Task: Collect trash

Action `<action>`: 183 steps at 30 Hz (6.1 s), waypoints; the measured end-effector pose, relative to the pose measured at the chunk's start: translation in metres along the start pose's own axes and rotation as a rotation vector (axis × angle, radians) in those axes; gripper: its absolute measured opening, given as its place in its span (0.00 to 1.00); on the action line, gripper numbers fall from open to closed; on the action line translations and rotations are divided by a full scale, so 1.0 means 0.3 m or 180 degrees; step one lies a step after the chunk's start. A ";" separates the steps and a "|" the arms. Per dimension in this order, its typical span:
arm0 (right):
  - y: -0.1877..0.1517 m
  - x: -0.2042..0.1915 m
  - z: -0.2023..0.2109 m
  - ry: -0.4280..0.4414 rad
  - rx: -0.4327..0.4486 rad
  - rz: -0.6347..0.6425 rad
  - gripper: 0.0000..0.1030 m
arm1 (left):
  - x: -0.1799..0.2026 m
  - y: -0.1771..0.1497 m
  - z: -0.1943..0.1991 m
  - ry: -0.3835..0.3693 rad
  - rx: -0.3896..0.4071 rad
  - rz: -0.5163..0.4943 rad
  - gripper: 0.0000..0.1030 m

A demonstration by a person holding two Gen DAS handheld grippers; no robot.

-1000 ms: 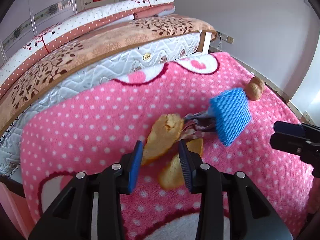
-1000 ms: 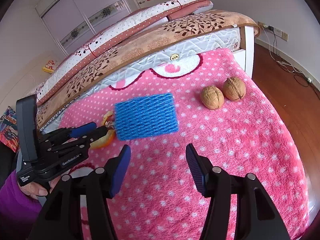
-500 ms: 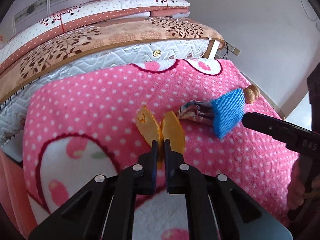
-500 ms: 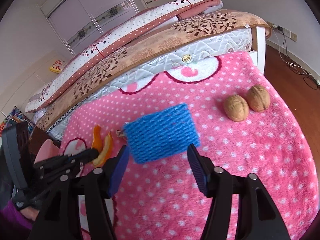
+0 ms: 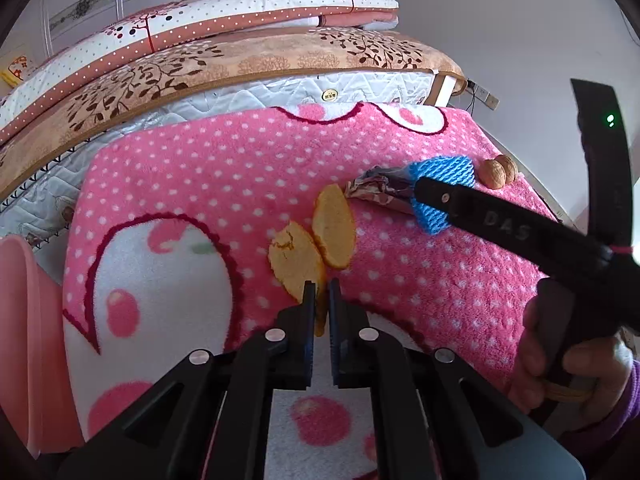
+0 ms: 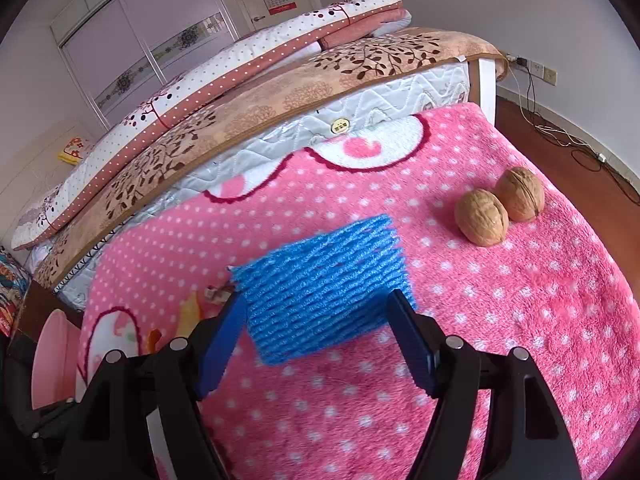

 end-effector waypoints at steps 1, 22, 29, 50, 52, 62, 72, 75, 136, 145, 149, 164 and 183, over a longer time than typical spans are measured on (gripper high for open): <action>-0.002 0.006 0.001 0.0026 0.0024 -0.0001 0.68 | 0.004 -0.002 0.002 0.0020 0.0000 -0.0009 0.06; 0.054 -0.052 0.241 0.1441 0.0607 -0.0117 0.07 | -0.035 -0.100 0.182 0.0562 0.0269 0.0404 0.06; -0.115 -0.299 0.277 0.2172 -0.0021 0.0912 0.07 | -0.096 -0.176 0.251 0.0720 0.0266 0.0586 0.06; -0.269 -0.380 0.250 0.2075 -0.0350 0.1572 0.14 | -0.173 -0.297 0.362 0.0289 0.0338 0.0845 0.34; -0.285 -0.385 0.259 0.1920 -0.0289 0.1714 0.14 | -0.209 -0.302 0.365 0.0325 0.0372 0.0908 0.34; -0.319 -0.335 0.308 0.1225 -0.0096 0.1854 0.37 | -0.238 -0.270 0.260 0.0335 0.0305 0.0597 0.34; -0.398 -0.275 0.243 0.0432 -0.0274 0.1984 0.60 | -0.239 -0.279 0.268 -0.0034 0.0391 0.0421 0.29; -0.405 -0.281 0.233 0.0309 -0.0200 0.2023 0.64 | -0.241 -0.275 0.258 -0.0113 0.0384 0.0450 0.29; -0.384 -0.375 0.352 0.1405 -0.0466 0.1831 0.53 | -0.241 -0.271 0.432 0.0030 0.0753 0.0562 0.03; -0.426 -0.414 0.298 0.1294 -0.0650 0.1972 0.08 | -0.263 -0.212 0.562 -0.0018 0.1114 0.0640 0.03; -0.414 -0.429 0.347 0.1425 -0.0503 0.1980 0.06 | -0.308 -0.188 0.632 0.0140 0.1259 0.0607 0.03; -0.305 -0.813 0.515 0.1807 -0.0258 0.2351 0.05 | -0.536 -0.204 0.810 0.0497 0.1639 0.0957 0.03; -0.409 -1.131 0.455 0.1826 -0.0331 0.2467 0.35 | -0.695 -0.277 0.809 0.0636 0.1596 0.1393 0.13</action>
Point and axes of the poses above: each gripper's, at about its wrist camera, not at the fingertips, and z roughly against the way its jaws point, x to its right, y to its top, the point moved 8 cm from there along -z, roughly the way its jaws point, and after that the axes turned 15 degrees about -y, right-handed, at the moved point
